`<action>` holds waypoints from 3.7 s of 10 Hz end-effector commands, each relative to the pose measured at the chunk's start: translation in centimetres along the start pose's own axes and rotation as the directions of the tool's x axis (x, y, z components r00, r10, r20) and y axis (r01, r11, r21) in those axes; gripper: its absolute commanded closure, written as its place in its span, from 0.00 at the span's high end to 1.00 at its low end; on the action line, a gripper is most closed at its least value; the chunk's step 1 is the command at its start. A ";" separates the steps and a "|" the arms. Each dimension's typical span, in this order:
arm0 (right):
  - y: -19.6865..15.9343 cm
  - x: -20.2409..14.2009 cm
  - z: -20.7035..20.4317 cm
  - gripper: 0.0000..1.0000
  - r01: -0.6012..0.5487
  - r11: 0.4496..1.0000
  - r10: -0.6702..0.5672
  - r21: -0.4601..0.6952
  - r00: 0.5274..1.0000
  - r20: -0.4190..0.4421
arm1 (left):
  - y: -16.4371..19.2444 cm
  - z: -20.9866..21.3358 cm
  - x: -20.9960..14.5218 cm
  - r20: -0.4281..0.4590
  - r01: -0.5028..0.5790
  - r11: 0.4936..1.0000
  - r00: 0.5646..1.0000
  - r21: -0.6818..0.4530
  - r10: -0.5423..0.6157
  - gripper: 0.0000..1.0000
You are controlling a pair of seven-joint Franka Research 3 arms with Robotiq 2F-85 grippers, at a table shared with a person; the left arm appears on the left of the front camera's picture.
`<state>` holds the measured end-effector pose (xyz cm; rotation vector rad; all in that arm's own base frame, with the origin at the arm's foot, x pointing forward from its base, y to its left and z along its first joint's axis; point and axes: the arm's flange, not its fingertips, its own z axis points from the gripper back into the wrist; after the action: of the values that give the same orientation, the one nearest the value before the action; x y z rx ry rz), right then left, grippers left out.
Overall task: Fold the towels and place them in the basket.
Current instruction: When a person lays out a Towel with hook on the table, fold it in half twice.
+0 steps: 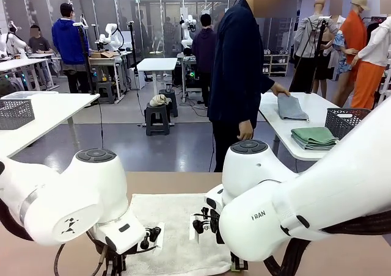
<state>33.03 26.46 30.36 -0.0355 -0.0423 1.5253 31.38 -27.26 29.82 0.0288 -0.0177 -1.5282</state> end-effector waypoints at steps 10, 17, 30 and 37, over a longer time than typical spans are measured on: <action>1.0 -0.5 0.3 0.00 -0.028 1.000 0.028 0.010 0.999 0.035 | -2.8 -0.1 -4.9 0.017 0.022 0.999 1.000 0.047 -0.022 0.00; -2.8 -1.1 6.8 0.00 -0.047 0.996 0.053 -0.071 0.996 0.077 | 1.1 7.2 -7.4 0.066 0.027 0.991 0.997 0.135 -0.036 0.00; -13.5 -1.7 4.7 0.03 -0.047 0.997 0.052 -0.061 0.996 0.076 | 14.5 6.8 -5.0 0.115 0.108 0.982 0.985 0.154 -0.126 0.03; -22.5 0.0 3.6 0.03 -0.055 0.993 0.063 -0.102 0.995 0.073 | 23.5 5.0 -3.9 0.075 0.094 0.981 0.991 0.168 -0.108 0.03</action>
<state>54.05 25.49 35.62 -0.0428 -0.2061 1.5676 53.58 -22.63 35.86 0.0825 -0.2382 -1.6138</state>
